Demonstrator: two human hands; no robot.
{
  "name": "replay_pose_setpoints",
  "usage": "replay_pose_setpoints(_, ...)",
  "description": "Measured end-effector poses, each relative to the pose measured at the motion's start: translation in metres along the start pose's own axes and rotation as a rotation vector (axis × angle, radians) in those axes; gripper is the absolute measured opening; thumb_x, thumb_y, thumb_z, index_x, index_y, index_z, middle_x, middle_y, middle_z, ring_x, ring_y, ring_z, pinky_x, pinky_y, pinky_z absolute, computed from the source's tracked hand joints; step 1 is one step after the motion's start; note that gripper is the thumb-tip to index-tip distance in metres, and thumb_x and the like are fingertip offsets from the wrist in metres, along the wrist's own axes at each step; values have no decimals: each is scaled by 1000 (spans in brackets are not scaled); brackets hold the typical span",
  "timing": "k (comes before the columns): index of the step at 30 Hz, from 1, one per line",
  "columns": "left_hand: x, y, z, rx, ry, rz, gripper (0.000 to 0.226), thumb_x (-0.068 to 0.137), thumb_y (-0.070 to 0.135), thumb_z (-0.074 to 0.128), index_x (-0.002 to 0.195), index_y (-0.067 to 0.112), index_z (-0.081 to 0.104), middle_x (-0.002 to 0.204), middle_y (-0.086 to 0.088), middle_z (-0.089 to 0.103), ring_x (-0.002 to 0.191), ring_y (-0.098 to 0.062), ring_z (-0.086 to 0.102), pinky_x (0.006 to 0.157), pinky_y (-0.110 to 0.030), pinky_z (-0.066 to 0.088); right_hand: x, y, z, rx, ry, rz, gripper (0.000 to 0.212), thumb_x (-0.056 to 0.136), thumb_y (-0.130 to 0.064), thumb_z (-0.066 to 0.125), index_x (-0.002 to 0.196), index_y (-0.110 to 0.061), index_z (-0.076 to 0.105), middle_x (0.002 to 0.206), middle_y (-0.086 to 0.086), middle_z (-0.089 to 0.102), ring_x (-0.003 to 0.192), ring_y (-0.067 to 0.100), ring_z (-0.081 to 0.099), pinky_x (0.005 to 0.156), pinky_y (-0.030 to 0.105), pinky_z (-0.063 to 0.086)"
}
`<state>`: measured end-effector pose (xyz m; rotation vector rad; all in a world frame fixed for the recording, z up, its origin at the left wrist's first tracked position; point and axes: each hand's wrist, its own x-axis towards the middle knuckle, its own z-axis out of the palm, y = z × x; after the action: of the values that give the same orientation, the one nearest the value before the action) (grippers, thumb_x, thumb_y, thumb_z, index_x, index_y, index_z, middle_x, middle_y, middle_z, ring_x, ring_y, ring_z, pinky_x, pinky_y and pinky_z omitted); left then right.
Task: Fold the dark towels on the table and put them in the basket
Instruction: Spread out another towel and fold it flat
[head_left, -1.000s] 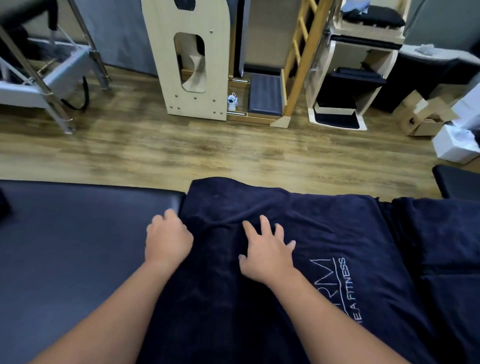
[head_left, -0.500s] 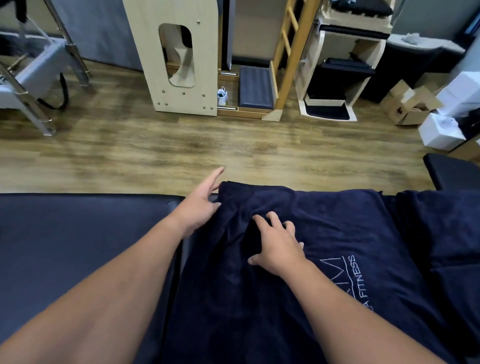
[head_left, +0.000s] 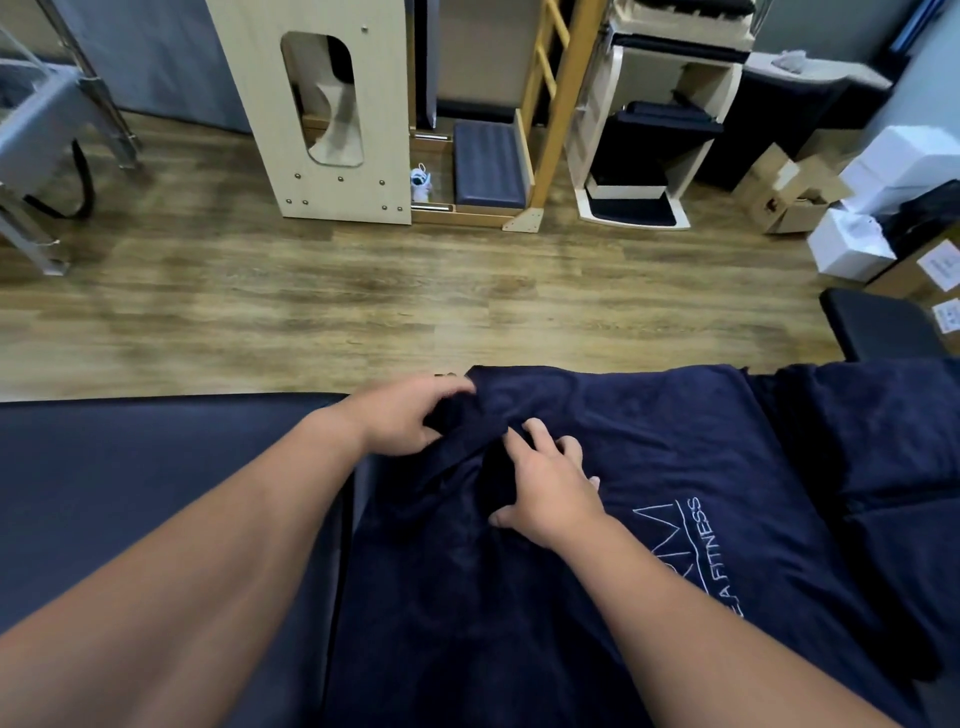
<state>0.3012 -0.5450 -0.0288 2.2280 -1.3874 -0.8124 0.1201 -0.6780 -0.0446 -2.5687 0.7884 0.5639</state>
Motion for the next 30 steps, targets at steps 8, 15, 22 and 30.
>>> replay_pose_setpoints(8,-5,-2,10,123,139,-119,9,89,16,72,86,25,69,77,7,61,78,-18,59,73,-32,49,-2,0,-2,-2,1,2,106,70,-44,88,150,-47,17,156,-18,6,141,29,12,102,71,35)
replay_pose_setpoints(15,-30,-43,-50,-322,909,-665,6,94,10,67,91,7,71,83,-13,68,83,-30,64,74,-28,49,-4,1,-2,15,4,-9,100,70,-43,88,145,-51,22,156,-18,7,142,31,11,102,69,36)
replay_pose_setpoints(22,-68,-61,-40,117,318,-889,41,90,49,68,94,10,56,104,-18,67,103,-40,61,85,-40,49,-4,1,-2,30,12,-9,96,69,-40,88,141,-51,26,154,-19,10,138,29,15,100,70,36)
replay_pose_setpoints(30,-100,-45,4,-170,512,-931,32,84,35,75,86,10,56,98,-8,63,102,-35,60,76,-37,47,-13,1,17,67,62,38,95,86,-37,76,154,-52,11,165,-22,-4,154,23,-8,115,71,11)
